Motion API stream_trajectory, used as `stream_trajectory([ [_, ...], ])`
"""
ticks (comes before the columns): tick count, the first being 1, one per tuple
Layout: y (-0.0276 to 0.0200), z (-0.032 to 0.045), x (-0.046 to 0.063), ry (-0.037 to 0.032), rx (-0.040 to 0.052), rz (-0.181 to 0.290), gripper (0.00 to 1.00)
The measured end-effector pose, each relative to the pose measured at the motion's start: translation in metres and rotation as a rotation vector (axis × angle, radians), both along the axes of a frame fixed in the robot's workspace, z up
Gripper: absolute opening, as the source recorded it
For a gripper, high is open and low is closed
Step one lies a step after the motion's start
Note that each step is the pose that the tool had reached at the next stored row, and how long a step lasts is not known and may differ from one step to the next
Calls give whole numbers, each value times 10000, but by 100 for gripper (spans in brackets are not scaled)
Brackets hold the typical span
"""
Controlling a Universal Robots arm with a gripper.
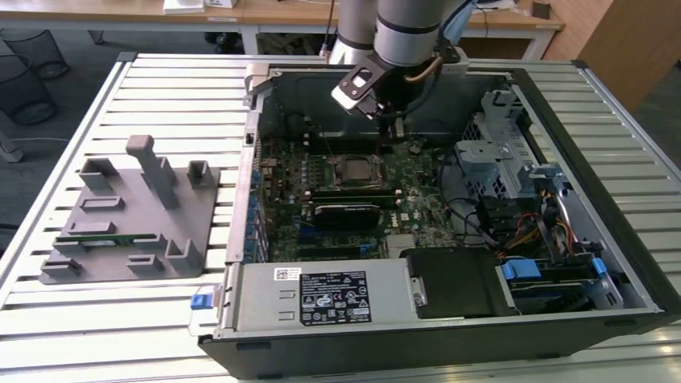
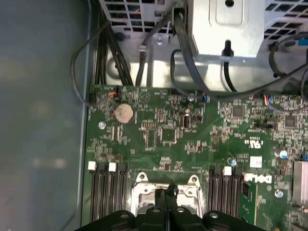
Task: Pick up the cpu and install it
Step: 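Close the cpu cover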
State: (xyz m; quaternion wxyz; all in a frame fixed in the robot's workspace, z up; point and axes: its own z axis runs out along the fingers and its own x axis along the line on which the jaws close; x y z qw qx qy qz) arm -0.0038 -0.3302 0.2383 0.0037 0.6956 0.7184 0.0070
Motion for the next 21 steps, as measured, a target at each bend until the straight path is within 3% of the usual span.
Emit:
stream_trajectory([
  [8,0,-39,-157,1,1,1,11],
  [16,-11,-122,-286,64,-2,1,11],
  [21,-14,-153,-427,75,1,13,11],
])
